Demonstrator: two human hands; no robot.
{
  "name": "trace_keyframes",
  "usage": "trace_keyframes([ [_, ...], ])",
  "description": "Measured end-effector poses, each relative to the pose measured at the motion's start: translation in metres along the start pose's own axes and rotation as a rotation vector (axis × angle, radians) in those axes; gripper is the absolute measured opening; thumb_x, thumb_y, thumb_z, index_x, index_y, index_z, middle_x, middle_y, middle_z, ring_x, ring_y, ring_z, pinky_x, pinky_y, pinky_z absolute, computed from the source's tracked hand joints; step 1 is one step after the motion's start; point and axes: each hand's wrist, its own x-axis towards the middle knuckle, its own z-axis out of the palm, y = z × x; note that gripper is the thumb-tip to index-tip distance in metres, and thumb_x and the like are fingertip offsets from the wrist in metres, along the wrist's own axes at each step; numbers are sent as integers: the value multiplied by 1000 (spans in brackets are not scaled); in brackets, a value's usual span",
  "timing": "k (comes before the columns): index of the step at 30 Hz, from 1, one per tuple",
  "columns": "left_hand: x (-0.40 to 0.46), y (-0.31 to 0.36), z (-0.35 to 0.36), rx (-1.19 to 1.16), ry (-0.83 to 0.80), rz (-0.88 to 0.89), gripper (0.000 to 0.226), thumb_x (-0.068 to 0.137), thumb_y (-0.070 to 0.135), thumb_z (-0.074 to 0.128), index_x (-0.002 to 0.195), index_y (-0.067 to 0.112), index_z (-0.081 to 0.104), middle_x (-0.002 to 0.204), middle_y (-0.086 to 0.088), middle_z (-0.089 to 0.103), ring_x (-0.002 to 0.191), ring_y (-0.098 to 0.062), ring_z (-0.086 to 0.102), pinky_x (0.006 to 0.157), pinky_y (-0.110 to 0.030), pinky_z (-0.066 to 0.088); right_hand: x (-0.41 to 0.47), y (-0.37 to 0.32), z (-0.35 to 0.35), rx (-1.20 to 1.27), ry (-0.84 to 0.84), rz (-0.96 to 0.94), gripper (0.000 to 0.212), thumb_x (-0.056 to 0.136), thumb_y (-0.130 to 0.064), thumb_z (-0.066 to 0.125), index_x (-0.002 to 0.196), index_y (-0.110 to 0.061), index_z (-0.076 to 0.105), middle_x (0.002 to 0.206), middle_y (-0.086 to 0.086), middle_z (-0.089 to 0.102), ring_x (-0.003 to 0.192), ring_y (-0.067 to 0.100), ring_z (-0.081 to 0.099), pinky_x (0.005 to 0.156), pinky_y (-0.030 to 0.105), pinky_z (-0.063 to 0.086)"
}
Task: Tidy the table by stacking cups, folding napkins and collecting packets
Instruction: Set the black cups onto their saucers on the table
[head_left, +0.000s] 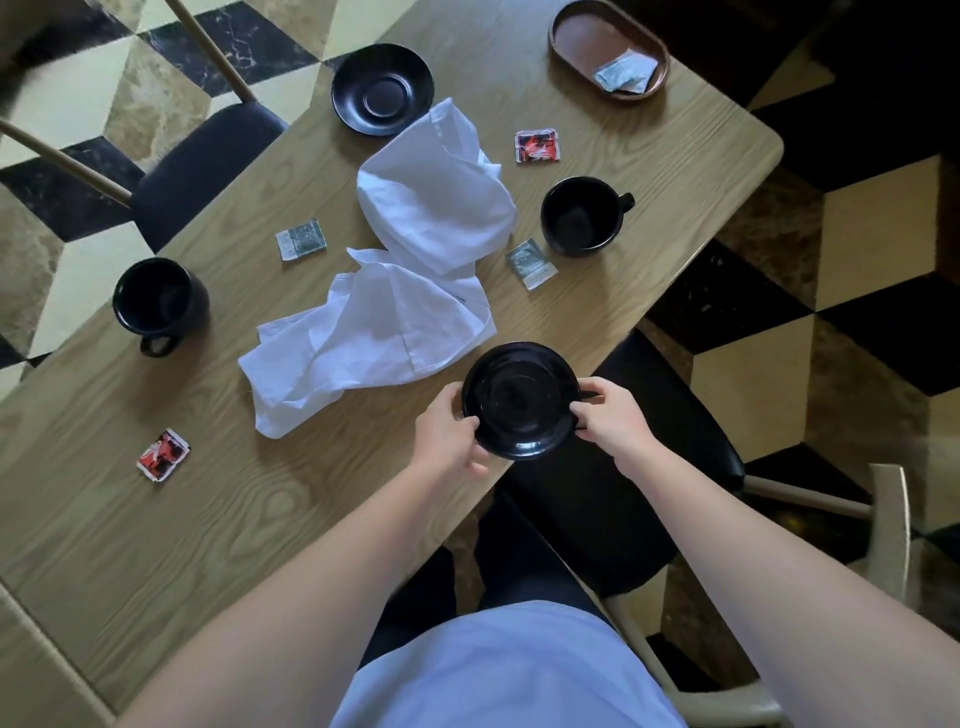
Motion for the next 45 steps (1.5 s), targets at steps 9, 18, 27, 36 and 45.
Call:
trace_keyframes([
  [9, 9, -14, -4, -11, -4, -21, 58, 97, 0, 48, 143, 33, 45, 101, -8, 71, 62, -28, 75, 61, -41, 64, 3, 3, 7, 14, -15, 5, 29, 96, -5, 58, 115, -26, 65, 111, 6, 69, 99, 21, 69, 73, 26, 57],
  [18, -5, -44, -13, -27, 79, -14, 56, 97, -1, 52, 143, 30, 47, 114, -16, 66, 59, -23, 74, 56, -32, 62, 0, 11, 20, -83, -118, 3, 34, 97, -5, 60, 127, -19, 63, 114, 11, 66, 100, 23, 69, 80, 32, 60],
  [27, -9, -46, -14, -79, 88, -25, 55, 97, -1, 52, 141, 31, 49, 121, -14, 66, 60, -22, 75, 54, -28, 60, 2, 4, 21, -175, -154, 4, 34, 95, -4, 59, 126, -18, 63, 111, 9, 66, 95, 22, 70, 79, 34, 62],
  [36, -8, 0, -77, 598, 320, 141, 23, 89, 44, 46, 80, 24, 54, 73, 6, 62, 70, -19, 60, 60, -31, 48, 21, -60, 3, -896, -123, -206, 40, 92, -37, 57, 128, -21, 62, 121, 1, 69, 107, 20, 65, 89, 35, 54],
  [45, 112, 173, -162, -107, 336, 285, 14, 80, 20, 47, 86, 15, 57, 66, -3, 65, 40, -21, 65, 36, -22, 42, 96, -280, 58, -467, 54, -555, 13, 87, -16, 60, 90, -20, 72, 80, 2, 76, 72, 17, 73, 66, 32, 58],
])
